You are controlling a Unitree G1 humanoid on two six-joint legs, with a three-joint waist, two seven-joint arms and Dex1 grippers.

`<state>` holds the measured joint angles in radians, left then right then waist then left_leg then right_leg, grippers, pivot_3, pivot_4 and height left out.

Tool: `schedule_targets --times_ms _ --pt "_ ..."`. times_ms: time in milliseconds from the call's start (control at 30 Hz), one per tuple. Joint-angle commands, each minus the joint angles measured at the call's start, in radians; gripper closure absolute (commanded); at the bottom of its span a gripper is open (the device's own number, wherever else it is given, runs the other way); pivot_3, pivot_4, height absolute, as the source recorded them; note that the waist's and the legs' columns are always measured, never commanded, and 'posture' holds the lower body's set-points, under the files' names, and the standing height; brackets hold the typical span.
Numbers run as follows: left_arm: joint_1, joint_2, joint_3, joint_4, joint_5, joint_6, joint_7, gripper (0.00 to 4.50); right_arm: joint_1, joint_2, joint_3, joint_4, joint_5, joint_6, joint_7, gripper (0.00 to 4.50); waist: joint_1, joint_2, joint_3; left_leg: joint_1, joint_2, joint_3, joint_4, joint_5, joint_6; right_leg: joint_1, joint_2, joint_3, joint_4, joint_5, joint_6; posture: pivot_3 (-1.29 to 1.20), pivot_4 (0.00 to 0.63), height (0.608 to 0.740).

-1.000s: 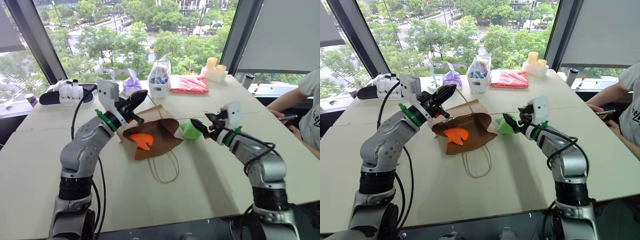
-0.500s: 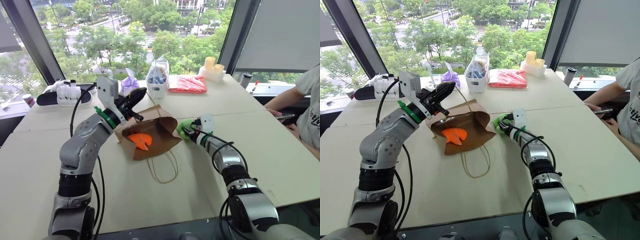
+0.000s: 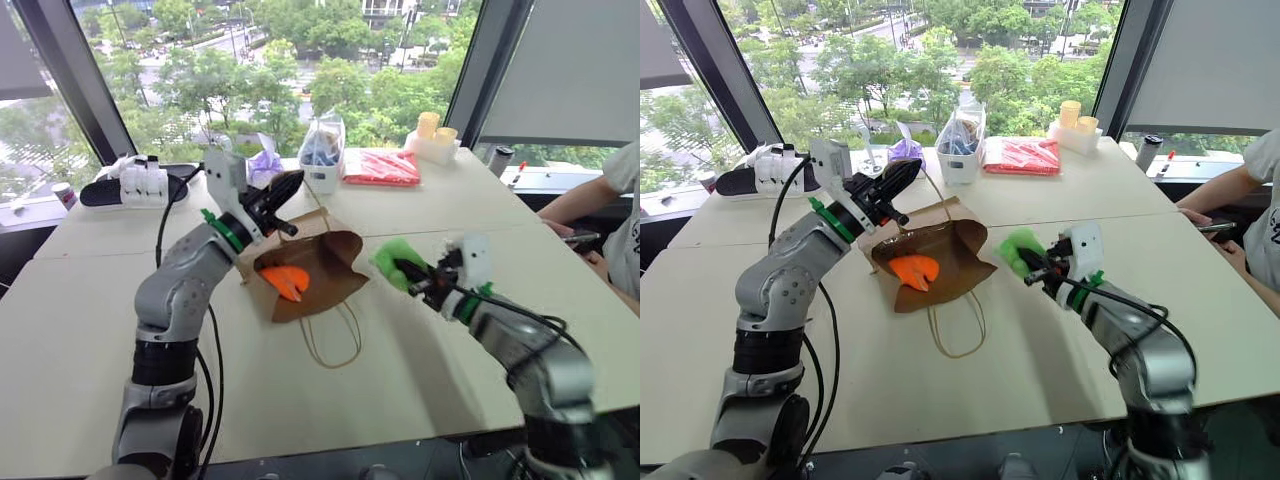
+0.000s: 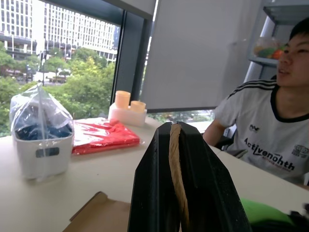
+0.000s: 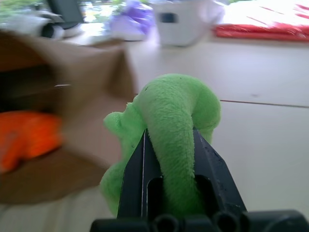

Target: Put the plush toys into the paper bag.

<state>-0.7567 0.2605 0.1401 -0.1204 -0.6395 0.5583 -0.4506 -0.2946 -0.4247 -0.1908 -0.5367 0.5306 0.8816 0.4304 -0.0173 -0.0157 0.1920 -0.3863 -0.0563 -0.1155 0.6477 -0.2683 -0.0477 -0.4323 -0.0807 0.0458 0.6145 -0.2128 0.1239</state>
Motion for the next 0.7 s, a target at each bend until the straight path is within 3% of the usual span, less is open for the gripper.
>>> schedule_targets --times_ms 33,100,167,333,400,500,567,700 --pt "-0.032 0.002 0.008 0.0 -0.013 -0.01 -0.018 4.5 0.015 -0.007 -0.019 -0.194 0.175 0.114 0.0 4.47 -0.002 0.0 0.0 0.001 0.0 0.0 0.0 0.0 0.0 0.001 0.0 0.0 0.0 0.0 0.0 0.0 0.15 0.74" --pt "-0.039 -0.002 0.007 0.013 -0.016 -0.01 -0.025 4.5 0.007 0.035 0.038 -0.213 0.198 0.136 -0.035 4.47 0.0 0.0 0.0 0.001 0.0 0.0 0.0 0.0 0.0 0.001 0.0 0.0 0.0 0.0 0.0 0.0 0.15 0.74" --pt "-0.045 -0.005 0.001 0.019 -0.015 -0.012 -0.031 4.5 -0.034 0.088 0.135 -0.132 0.112 0.082 -0.082 4.47 -0.001 0.0 0.0 0.004 0.0 0.0 0.0 0.0 0.0 0.004 0.001 0.0 0.0 0.0 0.0 0.0 0.15 0.74" --pt "-0.045 -0.011 0.0 0.011 -0.02 -0.005 -0.035 4.5 -0.161 0.216 0.283 0.211 -0.083 -0.138 -0.123 4.47 0.003 0.0 0.0 0.006 0.0 0.001 0.0 0.001 0.0 0.005 0.0 0.0 0.0 0.0 -0.001 0.0 0.15 0.74" --pt "-0.038 -0.011 0.001 -0.004 -0.02 -0.001 -0.031 4.5 -0.26 0.293 0.309 0.453 -0.179 -0.287 -0.172 4.47 0.0 0.0 0.0 0.006 0.0 0.0 0.0 0.001 -0.001 0.005 0.0 0.0 0.0 0.0 0.0 0.0 0.15 0.74" --pt "-0.028 -0.012 0.003 -0.02 -0.022 0.002 -0.023 4.5 -0.362 0.353 0.324 0.691 -0.265 -0.444 -0.185 3.24 -0.003 0.0 0.0 0.005 0.0 0.001 0.0 0.001 -0.001 0.003 0.0 0.001 0.001 0.001 -0.001 0.0 0.15 0.74" --pt "-0.022 -0.015 0.002 -0.03 -0.02 0.001 -0.016 4.5 -0.407 0.377 0.332 0.798 -0.306 -0.526 -0.176 2.12 -0.003 0.0 0.0 0.005 0.0 0.001 -0.002 0.001 -0.001 0.002 0.0 0.001 0.001 0.001 -0.001 0.0 0.15 0.74" --pt "-0.013 -0.019 0.001 -0.042 -0.018 0.0 -0.01 4.5 -0.438 0.398 0.337 0.866 -0.35 -0.595 -0.165 0.15 -0.002 0.0 0.0 0.003 0.0 0.001 -0.002 0.001 -0.002 0.001 0.0 0.0 0.001 0.001 -0.001 0.0 0.15 0.74"
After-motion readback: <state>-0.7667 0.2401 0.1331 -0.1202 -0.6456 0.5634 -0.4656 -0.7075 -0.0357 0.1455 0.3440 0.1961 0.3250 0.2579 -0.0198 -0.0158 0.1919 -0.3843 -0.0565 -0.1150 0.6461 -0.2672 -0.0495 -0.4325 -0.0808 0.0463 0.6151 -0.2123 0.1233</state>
